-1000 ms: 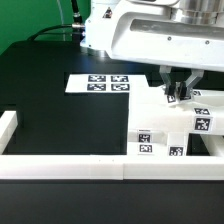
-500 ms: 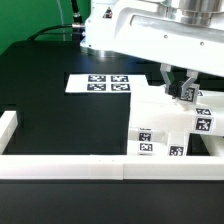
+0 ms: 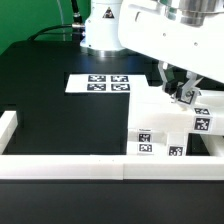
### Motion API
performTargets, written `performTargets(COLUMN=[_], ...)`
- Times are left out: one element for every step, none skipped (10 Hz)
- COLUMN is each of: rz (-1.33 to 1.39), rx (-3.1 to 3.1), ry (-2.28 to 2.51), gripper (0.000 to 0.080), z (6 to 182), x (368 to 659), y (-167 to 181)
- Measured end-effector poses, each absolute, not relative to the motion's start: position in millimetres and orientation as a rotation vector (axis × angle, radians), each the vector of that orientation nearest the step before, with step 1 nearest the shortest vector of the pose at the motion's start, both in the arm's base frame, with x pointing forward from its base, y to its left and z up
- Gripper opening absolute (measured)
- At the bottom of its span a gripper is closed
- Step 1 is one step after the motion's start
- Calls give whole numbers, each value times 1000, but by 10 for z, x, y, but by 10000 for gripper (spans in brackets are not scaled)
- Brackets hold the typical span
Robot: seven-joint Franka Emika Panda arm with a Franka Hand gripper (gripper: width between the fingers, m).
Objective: Assemble chair
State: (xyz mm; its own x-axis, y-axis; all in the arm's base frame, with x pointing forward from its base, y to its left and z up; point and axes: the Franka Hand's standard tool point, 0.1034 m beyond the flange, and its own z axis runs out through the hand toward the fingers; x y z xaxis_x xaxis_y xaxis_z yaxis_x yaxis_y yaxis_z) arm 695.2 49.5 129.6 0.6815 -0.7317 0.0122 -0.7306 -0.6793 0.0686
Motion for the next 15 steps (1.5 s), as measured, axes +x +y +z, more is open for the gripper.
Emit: performTargets(rz=[-25, -25, -25, -24, -24, -13, 9, 31, 65, 59, 59, 59, 58, 68, 70], rx=[2819, 2819, 2819, 2819, 2820, 2829, 2858, 2876, 2885, 2881, 2881, 2880, 2880, 2888, 2905], ry=[-1224, -1225, -1225, -1225, -1223, -1211, -1147, -1090, -1095, -1098, -1098, -1098, -1094, -939, -805], gripper=[271, 408, 545, 545, 627, 643, 643, 648, 648, 649, 649, 649, 649, 649, 649], z=[1296, 1296, 1297, 1300, 1301, 1304, 1310, 1320, 1322, 1309, 1304, 1301, 1295, 1281, 1266], x=[6952, 6952, 6952, 6955, 6954, 6965, 6984, 6987, 6981, 6974, 6974, 6973, 6970, 6951, 6938], y=[495, 495, 493, 490, 504, 561, 618, 671, 676, 658, 656, 655, 654, 643, 638])
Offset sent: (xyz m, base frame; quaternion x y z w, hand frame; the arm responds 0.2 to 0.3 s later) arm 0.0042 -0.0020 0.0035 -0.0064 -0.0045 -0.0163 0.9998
